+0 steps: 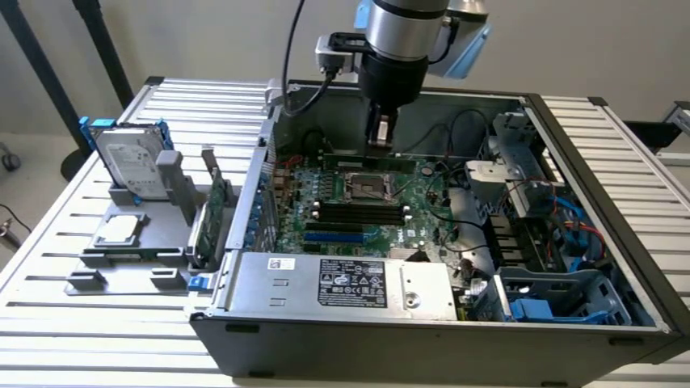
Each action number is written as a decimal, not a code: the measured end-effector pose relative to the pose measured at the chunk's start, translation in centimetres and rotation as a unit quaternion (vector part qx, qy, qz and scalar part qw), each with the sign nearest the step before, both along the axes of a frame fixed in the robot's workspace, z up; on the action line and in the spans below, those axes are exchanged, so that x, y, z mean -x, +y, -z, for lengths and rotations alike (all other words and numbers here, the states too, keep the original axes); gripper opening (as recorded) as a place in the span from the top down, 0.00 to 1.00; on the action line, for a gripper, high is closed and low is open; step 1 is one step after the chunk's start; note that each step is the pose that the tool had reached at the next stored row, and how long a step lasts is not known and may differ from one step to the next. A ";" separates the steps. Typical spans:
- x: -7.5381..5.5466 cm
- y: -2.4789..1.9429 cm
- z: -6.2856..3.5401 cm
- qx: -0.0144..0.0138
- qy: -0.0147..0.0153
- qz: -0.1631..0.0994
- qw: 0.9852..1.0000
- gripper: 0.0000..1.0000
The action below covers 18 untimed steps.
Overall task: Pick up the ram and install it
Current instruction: 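Pick up the ram and move it above insertion slot, then insert the ram into the slot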
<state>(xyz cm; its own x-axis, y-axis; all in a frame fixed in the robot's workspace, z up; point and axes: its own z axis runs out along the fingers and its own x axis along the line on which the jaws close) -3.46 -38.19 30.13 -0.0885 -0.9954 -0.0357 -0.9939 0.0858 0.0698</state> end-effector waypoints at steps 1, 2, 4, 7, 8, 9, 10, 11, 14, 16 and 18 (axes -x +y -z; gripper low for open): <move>0.0 -0.02 0.18 0.000 0.000 0.000 1.000 0.86; 0.0 -0.06 0.36 0.000 0.000 0.000 1.000 0.86; 0.0 -0.22 0.71 0.000 0.000 0.000 1.000 0.86; 0.0 -0.80 1.27 0.000 0.000 0.000 1.000 0.86; 0.0 -0.96 1.45 0.000 0.000 0.000 1.000 0.86; 0.0 -0.99 1.63 0.000 0.000 0.001 1.000 0.86; 0.0 -1.00 1.66 0.000 0.000 0.001 1.000 0.86; 0.0 -1.00 1.66 0.000 0.000 0.001 1.000 0.86; 0.0 -1.00 1.66 0.000 0.000 0.001 1.000 0.86; 0.0 -1.00 1.66 0.000 0.000 0.001 1.000 0.86; 0.0 -1.00 1.66 0.000 0.000 0.001 1.000 0.86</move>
<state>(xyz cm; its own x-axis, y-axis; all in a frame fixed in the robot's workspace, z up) -3.45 -39.19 28.47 -0.0896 -0.9954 -0.0348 -0.9938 0.0870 0.0697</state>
